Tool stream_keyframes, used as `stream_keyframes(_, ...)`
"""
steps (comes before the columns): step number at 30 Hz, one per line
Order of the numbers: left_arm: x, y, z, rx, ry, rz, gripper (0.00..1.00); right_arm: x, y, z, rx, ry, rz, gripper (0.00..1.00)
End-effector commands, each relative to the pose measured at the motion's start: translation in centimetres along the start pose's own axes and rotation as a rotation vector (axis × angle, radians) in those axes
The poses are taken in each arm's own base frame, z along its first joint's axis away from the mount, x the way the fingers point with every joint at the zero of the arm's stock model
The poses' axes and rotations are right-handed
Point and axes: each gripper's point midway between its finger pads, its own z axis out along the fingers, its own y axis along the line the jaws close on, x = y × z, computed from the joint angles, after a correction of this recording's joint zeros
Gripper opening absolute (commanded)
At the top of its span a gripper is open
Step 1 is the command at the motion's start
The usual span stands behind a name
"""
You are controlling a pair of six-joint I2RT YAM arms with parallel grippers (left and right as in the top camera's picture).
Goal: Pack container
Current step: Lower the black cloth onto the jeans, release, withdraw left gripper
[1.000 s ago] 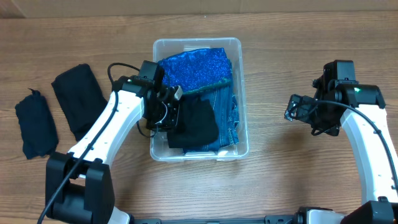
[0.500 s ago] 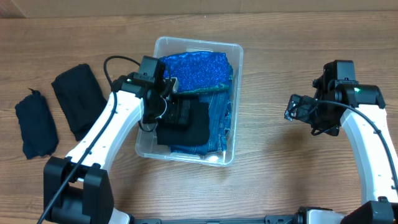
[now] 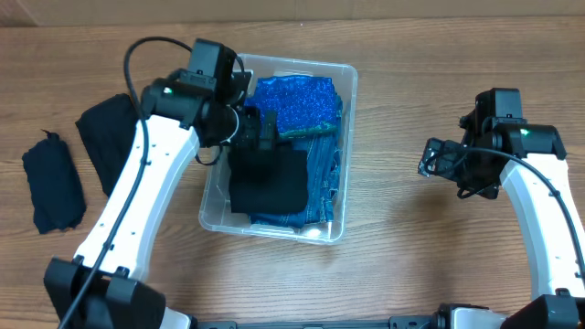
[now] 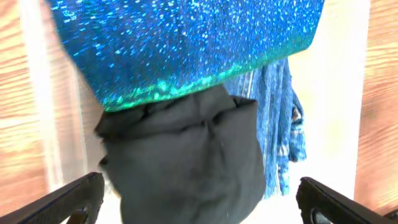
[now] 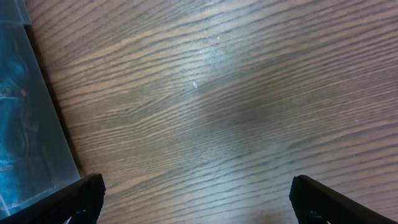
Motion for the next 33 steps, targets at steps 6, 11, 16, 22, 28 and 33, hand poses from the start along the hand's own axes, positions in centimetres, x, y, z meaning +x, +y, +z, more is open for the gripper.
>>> stream_keyframes(6, 3.1, 0.8, 0.1, -0.239, 0.075, 0.158, 0.45, -0.2, -0.2, -0.1, 0.007, -0.013, 0.005, 1.0)
stream_keyframes(11, 5.4, -0.4, 2.3, -0.253, 0.13, 0.222, 0.08, -0.2, -0.2, -0.1, 0.007, -0.011, 0.005, 1.0)
stream_keyframes(16, 8.4, 1.8, 5.3, -0.32, 0.206, 0.203, 0.04, -0.1, -0.2, -0.1, 0.008, -0.009, 0.005, 1.0)
stream_keyframes(22, 10.7, 5.2, 7.3, -0.414, 0.251, 0.183, 0.17, -0.1, -0.2, -0.1, 0.008, -0.009, 0.005, 1.0)
stream_keyframes(28, 9.6, 4.4, 6.9, -0.393, 0.219, 0.179, 0.3, 0.0, -0.3, -0.1, 0.01, -0.003, 0.006, 1.0)
stream_keyframes(33, 5.7, 2.3, 2.3, -0.369, 0.096, 0.18, 0.41, 0.0, -0.3, -0.1, 0.01, -0.002, 0.006, 1.0)
